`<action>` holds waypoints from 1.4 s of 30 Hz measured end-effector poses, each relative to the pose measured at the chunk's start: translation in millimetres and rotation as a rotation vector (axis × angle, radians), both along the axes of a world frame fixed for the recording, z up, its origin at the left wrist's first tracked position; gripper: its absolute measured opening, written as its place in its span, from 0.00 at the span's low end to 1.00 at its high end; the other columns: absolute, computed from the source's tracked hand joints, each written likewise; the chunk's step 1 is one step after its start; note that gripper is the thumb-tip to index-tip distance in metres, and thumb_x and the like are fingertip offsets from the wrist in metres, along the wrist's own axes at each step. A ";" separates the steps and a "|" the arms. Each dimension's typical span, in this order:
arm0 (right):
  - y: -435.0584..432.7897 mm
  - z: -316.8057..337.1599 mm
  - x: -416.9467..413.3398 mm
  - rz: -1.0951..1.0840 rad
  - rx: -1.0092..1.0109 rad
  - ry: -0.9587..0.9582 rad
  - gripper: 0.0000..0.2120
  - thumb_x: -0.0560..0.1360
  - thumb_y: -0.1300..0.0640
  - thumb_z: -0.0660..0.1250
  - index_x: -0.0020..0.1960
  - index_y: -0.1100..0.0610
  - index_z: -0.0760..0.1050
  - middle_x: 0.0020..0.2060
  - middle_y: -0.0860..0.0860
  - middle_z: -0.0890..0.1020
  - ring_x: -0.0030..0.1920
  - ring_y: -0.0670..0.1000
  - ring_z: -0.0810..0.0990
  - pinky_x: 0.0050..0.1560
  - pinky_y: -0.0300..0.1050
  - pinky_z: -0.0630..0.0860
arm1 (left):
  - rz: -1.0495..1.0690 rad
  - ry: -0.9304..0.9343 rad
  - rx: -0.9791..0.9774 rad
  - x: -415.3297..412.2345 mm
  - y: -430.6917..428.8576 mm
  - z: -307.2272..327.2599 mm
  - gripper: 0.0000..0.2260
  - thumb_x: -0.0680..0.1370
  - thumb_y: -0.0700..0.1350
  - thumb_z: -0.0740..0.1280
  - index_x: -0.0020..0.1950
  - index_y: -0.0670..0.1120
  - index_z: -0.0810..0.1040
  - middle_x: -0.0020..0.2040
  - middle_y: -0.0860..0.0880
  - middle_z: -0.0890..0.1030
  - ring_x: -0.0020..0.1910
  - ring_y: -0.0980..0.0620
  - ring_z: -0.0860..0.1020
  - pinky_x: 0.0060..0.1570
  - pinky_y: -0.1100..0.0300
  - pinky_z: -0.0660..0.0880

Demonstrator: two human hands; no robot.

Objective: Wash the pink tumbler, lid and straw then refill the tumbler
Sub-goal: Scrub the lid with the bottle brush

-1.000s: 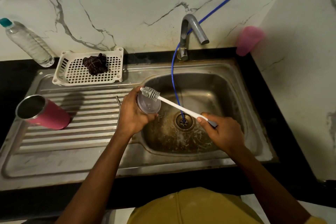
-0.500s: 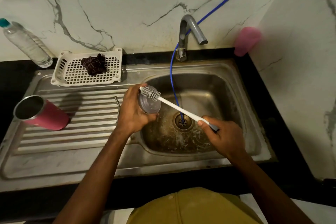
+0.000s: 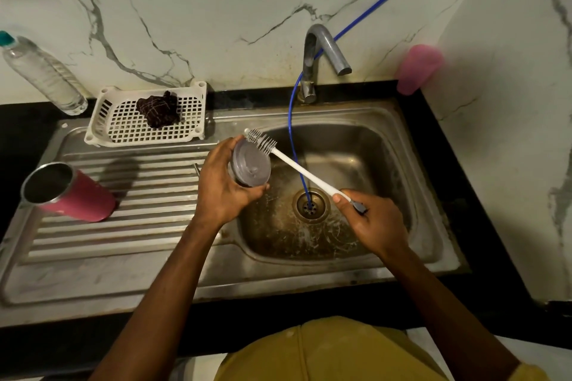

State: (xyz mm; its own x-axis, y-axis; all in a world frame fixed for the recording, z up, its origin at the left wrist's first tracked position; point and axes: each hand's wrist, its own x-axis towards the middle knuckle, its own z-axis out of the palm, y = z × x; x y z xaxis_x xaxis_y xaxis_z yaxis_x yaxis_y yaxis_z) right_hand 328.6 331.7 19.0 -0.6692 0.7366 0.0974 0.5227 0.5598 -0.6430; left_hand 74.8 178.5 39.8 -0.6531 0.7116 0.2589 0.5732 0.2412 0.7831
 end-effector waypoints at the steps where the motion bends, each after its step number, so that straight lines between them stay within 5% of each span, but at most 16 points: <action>1: -1.4 1.8 1.3 0.006 0.019 0.015 0.20 0.77 0.27 0.52 0.53 0.34 0.78 0.29 0.40 0.76 0.33 0.44 0.78 0.35 0.44 0.75 | 0.004 -0.003 0.000 1.3 0.2 1.2 0.44 0.59 0.57 0.81 0.72 0.45 0.72 0.67 0.48 0.76 0.65 0.50 0.75 0.64 0.46 0.76; 5: -8.5 5.2 -2.4 -0.008 0.014 -0.004 0.23 0.75 0.25 0.51 0.57 0.35 0.77 0.27 0.42 0.75 0.33 0.46 0.79 0.36 0.44 0.75 | 0.039 -0.025 0.012 2.6 2.7 2.9 0.42 0.59 0.51 0.85 0.69 0.44 0.74 0.64 0.50 0.78 0.63 0.51 0.77 0.65 0.48 0.76; 10: -6.7 9.6 -9.2 -0.034 0.020 -0.039 0.27 0.74 0.23 0.48 0.56 0.35 0.76 0.27 0.42 0.75 0.34 0.47 0.79 0.39 0.47 0.78 | 0.025 -0.069 0.029 -1.4 0.2 -4.5 0.43 0.58 0.60 0.81 0.68 0.45 0.74 0.64 0.50 0.77 0.63 0.50 0.77 0.63 0.46 0.76; 15: -4.7 16.1 -8.4 0.027 0.014 -0.035 0.22 0.76 0.27 0.52 0.56 0.37 0.77 0.30 0.36 0.77 0.33 0.43 0.77 0.35 0.43 0.72 | 0.019 -0.082 0.020 -2.5 -4.2 0.1 0.43 0.56 0.64 0.79 0.67 0.48 0.75 0.62 0.53 0.76 0.59 0.56 0.76 0.59 0.64 0.74; 20: 3.6 19.2 7.3 0.076 0.081 -0.020 0.21 0.78 0.28 0.53 0.56 0.38 0.78 0.28 0.41 0.76 0.31 0.44 0.78 0.34 0.47 0.77 | 0.003 -0.081 -0.008 -6.6 -8.3 0.7 0.41 0.56 0.63 0.82 0.64 0.49 0.77 0.59 0.54 0.79 0.56 0.61 0.78 0.57 0.61 0.77; 24: 12.5 31.0 16.1 0.095 0.076 0.011 0.14 0.79 0.36 0.62 0.57 0.41 0.80 0.29 0.44 0.80 0.31 0.43 0.79 0.34 0.48 0.78 | -0.043 -0.018 -0.030 -5.6 -6.7 -0.9 0.43 0.56 0.62 0.82 0.67 0.47 0.78 0.61 0.51 0.78 0.60 0.53 0.78 0.62 0.52 0.77; 29: 18.1 38.2 19.2 0.082 0.172 0.027 0.15 0.77 0.35 0.62 0.58 0.41 0.79 0.28 0.46 0.80 0.30 0.44 0.79 0.32 0.46 0.78 | -0.076 0.055 -0.061 -6.1 -6.1 -0.5 0.46 0.57 0.61 0.80 0.73 0.48 0.74 0.63 0.51 0.73 0.62 0.53 0.74 0.60 0.66 0.72; 36: 19.2 33.6 19.2 0.131 0.200 0.040 0.16 0.78 0.37 0.62 0.55 0.44 0.81 0.26 0.46 0.77 0.27 0.45 0.77 0.30 0.46 0.76 | -0.045 -0.030 -0.042 -12.2 -8.2 -4.5 0.48 0.55 0.64 0.80 0.73 0.53 0.73 0.60 0.50 0.72 0.60 0.51 0.76 0.61 0.49 0.78; 42: 20.9 37.3 22.3 0.122 0.292 0.024 0.13 0.77 0.39 0.65 0.53 0.45 0.82 0.25 0.45 0.76 0.27 0.45 0.77 0.30 0.41 0.75 | -0.015 -0.041 0.004 -6.2 -7.7 -9.7 0.45 0.54 0.59 0.84 0.69 0.55 0.74 0.58 0.51 0.73 0.57 0.54 0.75 0.58 0.62 0.76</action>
